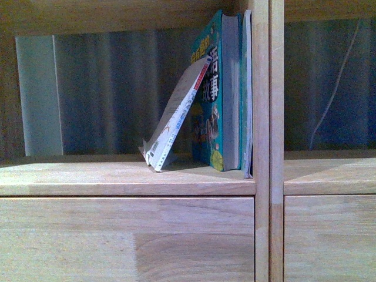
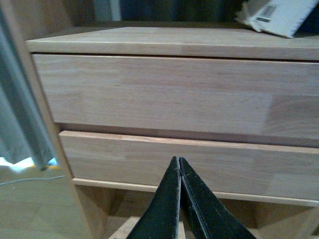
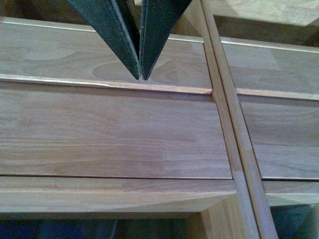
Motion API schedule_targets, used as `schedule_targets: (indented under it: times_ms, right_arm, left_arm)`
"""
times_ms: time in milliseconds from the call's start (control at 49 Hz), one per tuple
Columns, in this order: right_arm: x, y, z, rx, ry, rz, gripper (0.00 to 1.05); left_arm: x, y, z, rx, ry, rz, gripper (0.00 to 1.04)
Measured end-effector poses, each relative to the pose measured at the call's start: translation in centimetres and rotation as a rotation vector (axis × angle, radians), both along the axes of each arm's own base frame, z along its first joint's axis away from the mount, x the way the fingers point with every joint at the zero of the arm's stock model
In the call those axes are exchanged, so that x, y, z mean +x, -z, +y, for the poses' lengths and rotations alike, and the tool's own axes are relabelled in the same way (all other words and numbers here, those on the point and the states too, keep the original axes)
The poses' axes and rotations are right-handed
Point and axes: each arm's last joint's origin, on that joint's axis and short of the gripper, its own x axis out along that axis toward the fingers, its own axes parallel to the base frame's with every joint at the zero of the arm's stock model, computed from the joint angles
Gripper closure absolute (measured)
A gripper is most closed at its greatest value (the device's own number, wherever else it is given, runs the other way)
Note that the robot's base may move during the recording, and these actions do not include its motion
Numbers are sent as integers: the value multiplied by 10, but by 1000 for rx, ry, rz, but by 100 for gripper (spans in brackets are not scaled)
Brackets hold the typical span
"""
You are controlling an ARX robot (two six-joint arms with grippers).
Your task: Organize books on shelf
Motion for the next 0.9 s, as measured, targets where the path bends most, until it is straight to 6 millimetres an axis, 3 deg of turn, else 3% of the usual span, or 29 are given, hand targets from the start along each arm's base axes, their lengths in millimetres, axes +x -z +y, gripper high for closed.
schedule_targets:
  times_ms: [694, 898]
  right_arm:
    - [-18, 31, 0, -2, 2, -5, 102]
    - [-18, 30, 0, -1, 2, -16, 102]
  left_arm:
    - [-8, 32, 1, 0, 5, -16, 102]
    - [-8, 33, 1, 0, 6, -18, 102]
